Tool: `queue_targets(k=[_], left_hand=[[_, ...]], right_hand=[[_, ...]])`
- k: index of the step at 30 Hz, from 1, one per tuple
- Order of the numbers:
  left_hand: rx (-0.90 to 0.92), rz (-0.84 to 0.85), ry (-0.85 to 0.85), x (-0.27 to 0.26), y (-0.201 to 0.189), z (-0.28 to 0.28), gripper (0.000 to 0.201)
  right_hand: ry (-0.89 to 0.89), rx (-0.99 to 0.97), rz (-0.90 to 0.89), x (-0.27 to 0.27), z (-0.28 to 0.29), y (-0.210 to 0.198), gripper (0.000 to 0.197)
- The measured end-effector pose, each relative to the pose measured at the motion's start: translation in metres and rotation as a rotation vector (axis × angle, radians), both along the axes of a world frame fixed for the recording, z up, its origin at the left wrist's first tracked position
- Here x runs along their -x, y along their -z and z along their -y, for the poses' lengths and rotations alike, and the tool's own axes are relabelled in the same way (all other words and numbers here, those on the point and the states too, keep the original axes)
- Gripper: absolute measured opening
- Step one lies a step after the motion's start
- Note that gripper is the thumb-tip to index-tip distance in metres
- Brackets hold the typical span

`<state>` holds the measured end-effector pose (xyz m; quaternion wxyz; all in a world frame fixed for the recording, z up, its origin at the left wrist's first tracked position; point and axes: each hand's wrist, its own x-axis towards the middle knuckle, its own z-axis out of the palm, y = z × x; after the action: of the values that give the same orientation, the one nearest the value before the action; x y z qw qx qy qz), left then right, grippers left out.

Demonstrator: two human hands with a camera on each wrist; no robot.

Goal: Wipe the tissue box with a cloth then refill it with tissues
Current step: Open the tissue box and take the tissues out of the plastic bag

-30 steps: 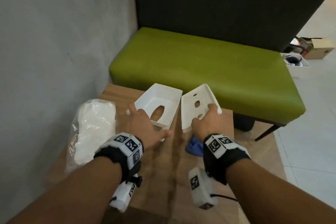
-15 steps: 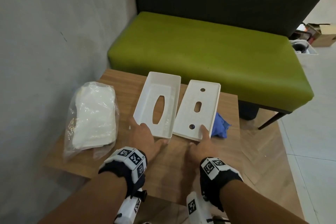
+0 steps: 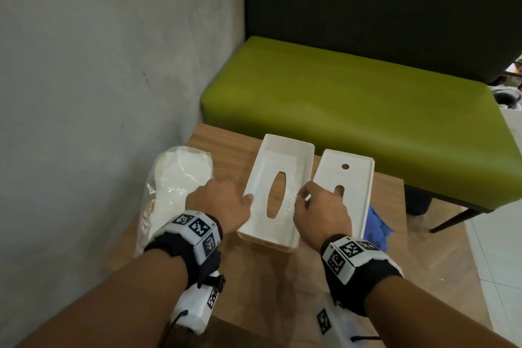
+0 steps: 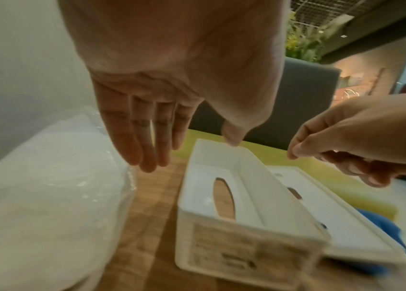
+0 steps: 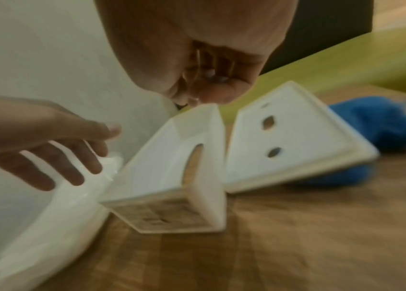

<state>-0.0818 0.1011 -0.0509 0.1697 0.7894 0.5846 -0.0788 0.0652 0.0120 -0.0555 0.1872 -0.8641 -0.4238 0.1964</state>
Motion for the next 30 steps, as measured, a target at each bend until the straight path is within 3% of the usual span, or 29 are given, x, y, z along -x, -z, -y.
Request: queue_targets(k=[4, 10, 14, 23, 27, 30], left_hand=[[-0.032, 0.036, -0.177, 0.036, 0.005, -0.035, 0.034], [-0.009, -0.075, -0.430, 0.081, 0.034, -0.057, 0.060], [0.139, 0.096, -0.602, 0.092, 0.048, -0.069, 0.066], [0.322, 0.250, -0.700, 0.118, 0.065, -0.080, 0.048], [0.436, 0.510, -0.830, 0.121, 0.065, -0.078, 0.053], [0.446, 0.636, -0.832, 0.118, 0.056, -0.083, 0.054]], right_hand=[[-0.175, -0.037, -0.022, 0.030, -0.041, -0.007, 0.019], [-0.399, 0.148, -0.034, 0.079, -0.076, 0.010, 0.018], [-0.519, 0.251, -0.202, 0.103, -0.088, 0.028, 0.023], [-0.691, 0.389, -0.149, 0.123, -0.101, 0.045, 0.034], [-0.688, 0.368, -0.173, 0.122, -0.100, 0.046, 0.035], [-0.614, 0.292, -0.242, 0.117, -0.099, 0.039, 0.038]])
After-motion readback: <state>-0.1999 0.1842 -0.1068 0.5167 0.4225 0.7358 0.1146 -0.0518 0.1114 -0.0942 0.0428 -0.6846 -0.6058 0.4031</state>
